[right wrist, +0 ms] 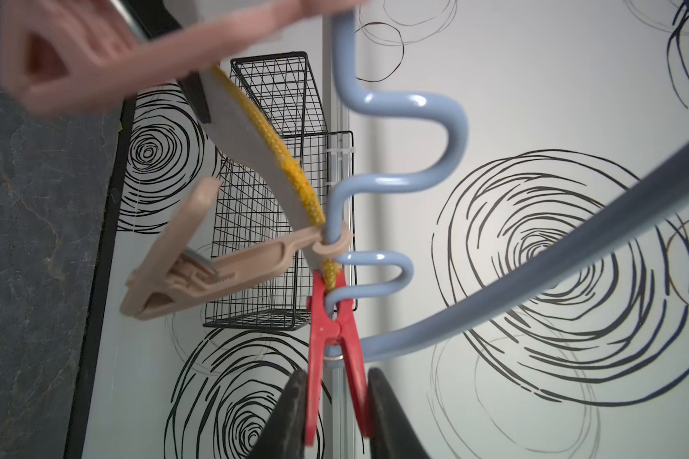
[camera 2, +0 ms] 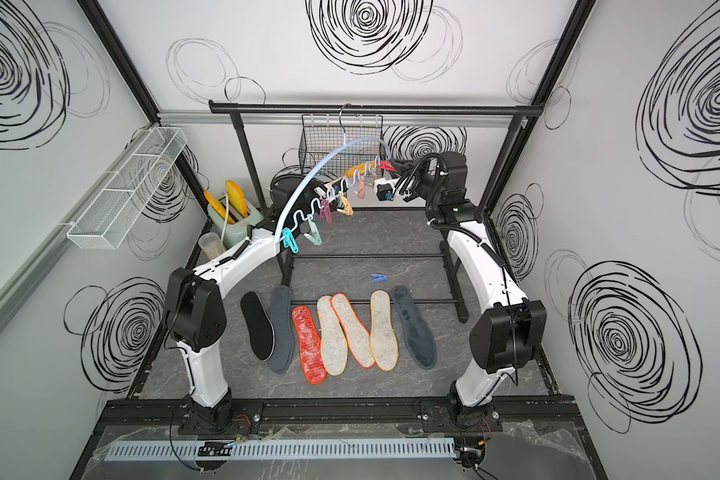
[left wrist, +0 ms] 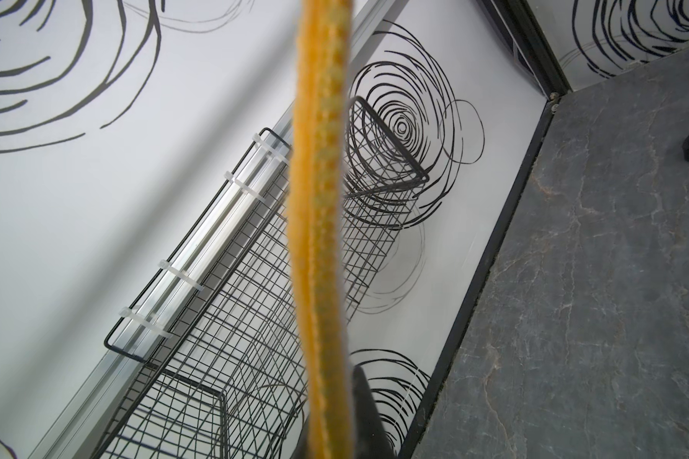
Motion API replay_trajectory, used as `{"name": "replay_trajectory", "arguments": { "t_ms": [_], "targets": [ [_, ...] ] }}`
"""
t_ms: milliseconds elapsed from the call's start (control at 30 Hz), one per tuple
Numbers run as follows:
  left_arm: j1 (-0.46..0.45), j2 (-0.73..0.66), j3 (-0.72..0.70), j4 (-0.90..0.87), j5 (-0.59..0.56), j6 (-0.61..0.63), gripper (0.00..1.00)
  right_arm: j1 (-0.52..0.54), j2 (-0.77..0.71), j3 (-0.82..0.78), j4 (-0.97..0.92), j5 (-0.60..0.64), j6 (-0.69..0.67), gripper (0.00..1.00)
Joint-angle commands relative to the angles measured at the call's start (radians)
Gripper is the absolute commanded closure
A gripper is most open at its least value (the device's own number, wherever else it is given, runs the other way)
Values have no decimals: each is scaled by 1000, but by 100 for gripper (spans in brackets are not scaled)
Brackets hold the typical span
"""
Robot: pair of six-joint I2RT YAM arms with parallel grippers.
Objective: Take the shoe insoles off the hanger
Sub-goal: Open the clamp at the hanger.
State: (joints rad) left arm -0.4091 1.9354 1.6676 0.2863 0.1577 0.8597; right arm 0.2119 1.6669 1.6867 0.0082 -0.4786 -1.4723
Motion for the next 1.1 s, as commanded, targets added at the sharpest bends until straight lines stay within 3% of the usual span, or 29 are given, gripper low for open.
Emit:
{"name": "replay_trajectory", "arguments": {
  "t_ms": [0,300,733,1067],
  "targets": [
    [7,-51,-3,42,28,-2,100,7,-37,-10,7,-34,-19,73],
    [11,-43,-7,40,-7,-46,100,13,-41,-17,22,-31,-2,78],
    [1,14,-65,2,-64,-113,100,13,-36,-18,31,-43,17,76],
    [-11,1,-119,37,-56,-149,100,16,-54,-60,106,-44,52,19]
  ]
}}
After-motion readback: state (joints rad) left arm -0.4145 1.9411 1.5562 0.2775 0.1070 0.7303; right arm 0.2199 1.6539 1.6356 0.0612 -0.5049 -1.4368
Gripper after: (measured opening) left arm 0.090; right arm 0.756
